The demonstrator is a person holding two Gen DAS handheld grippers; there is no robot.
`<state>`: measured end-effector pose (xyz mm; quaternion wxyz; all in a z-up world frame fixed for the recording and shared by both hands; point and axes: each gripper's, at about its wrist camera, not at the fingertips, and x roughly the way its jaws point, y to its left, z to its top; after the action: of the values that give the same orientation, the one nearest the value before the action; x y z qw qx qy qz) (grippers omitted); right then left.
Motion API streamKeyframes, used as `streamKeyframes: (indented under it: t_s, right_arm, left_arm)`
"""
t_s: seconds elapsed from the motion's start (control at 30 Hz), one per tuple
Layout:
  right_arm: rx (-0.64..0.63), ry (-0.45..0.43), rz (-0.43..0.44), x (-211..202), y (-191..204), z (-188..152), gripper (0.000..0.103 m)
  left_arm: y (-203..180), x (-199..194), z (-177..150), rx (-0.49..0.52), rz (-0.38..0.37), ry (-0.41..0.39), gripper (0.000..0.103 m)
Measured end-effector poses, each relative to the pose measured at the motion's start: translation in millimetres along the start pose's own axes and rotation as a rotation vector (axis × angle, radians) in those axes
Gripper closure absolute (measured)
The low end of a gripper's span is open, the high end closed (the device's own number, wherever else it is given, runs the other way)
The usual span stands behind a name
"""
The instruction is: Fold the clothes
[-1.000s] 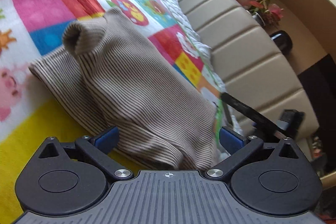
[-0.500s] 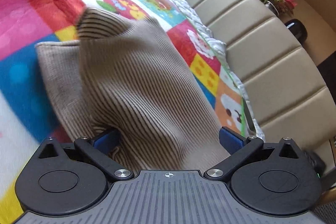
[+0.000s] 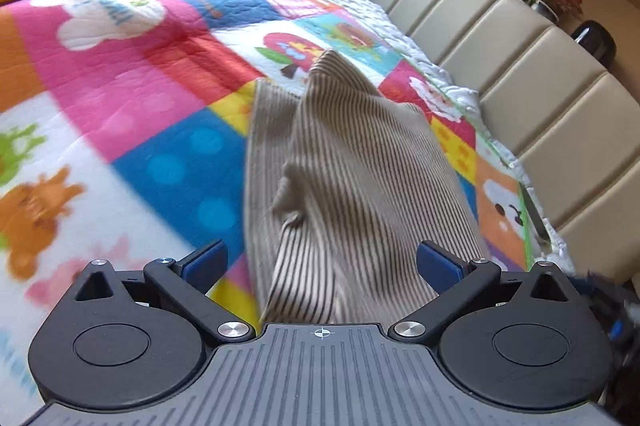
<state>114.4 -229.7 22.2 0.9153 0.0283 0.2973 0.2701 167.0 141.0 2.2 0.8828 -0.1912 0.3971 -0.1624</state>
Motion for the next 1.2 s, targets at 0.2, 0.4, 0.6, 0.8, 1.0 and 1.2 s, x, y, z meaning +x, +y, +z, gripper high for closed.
streamKeyframes:
  t_s: [0.2, 0.4, 0.6, 0.8, 1.0, 1.2]
  right_arm:
    - [0.091, 0.040, -0.027, 33.1, -8.8, 8.7, 0.000]
    - [0.079, 0.086, -0.093, 52.8, 9.1, -28.6, 0.000]
    - [0.375, -0.042, -0.036, 45.6, -17.8, -43.9, 0.000]
    - [0.094, 0.098, -0.025, 41.1, 9.2, -24.3, 0.003]
    - [-0.360, 0.057, 0.198, 9.7, 94.6, -33.4, 0.005]
    - [-0.671, 0.067, 0.036, 42.0, 138.1, -65.4, 0.005]
  left_arm:
    - [-11.4, -33.4, -23.8, 0.005, -0.051, -0.061, 0.000]
    - [-37.8, -21.6, -57.4, 0.254, 0.128, 0.014, 0.000]
    - [-29.4, -26.6, -72.1, 0.258, 0.129, -0.021, 0.000]
    - [-24.3, -40.5, -74.5, 0.247, 0.152, -0.036, 0.000]
    - [-4.7, -68.7, -77.2, 0.185, 0.148, -0.080, 0.000]
    - [-15.6, -99.5, -80.0, 0.260, 0.084, -0.100, 0.000]
